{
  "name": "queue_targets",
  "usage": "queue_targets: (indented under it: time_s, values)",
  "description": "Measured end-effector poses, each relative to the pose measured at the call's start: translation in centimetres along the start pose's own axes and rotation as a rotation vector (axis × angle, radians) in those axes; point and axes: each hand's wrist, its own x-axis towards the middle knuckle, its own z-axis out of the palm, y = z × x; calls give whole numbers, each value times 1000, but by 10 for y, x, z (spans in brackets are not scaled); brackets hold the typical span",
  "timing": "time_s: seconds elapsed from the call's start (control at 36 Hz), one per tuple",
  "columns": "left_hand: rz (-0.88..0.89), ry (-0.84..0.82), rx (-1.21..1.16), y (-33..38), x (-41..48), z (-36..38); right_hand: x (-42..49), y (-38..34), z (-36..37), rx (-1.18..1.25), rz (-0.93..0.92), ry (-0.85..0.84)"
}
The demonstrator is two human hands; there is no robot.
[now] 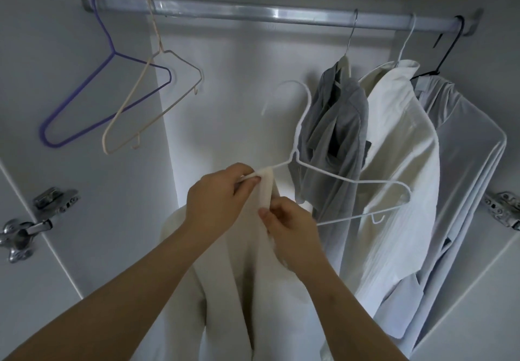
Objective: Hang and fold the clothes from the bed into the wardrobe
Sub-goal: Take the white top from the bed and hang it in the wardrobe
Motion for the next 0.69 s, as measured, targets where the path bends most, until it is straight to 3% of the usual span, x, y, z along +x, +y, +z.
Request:
queue_targets:
  time_s: [0.08, 0.25, 0.33, 0.47, 0.56, 0.69]
  values:
    - [-102, 70, -31, -8, 9, -12, -7, 13, 4, 351, 186, -213]
    - [-66, 140, -107, -18, 31, -40, -14, 67, 7, -11, 329, -523]
    - [3, 116, -100, -23, 37, -49, -16, 80, 6, -313, 446, -665]
    - [13, 62, -31, -43, 34, -59, 0, 84, -11, -942, 205, -560]
    - [-3, 39, 31, -60, 26, -64, 10, 79, -26, -1095, 114, -471]
    - [13, -38, 86, -87, 11, -75, 22, 74, -44, -1093, 45, -412]
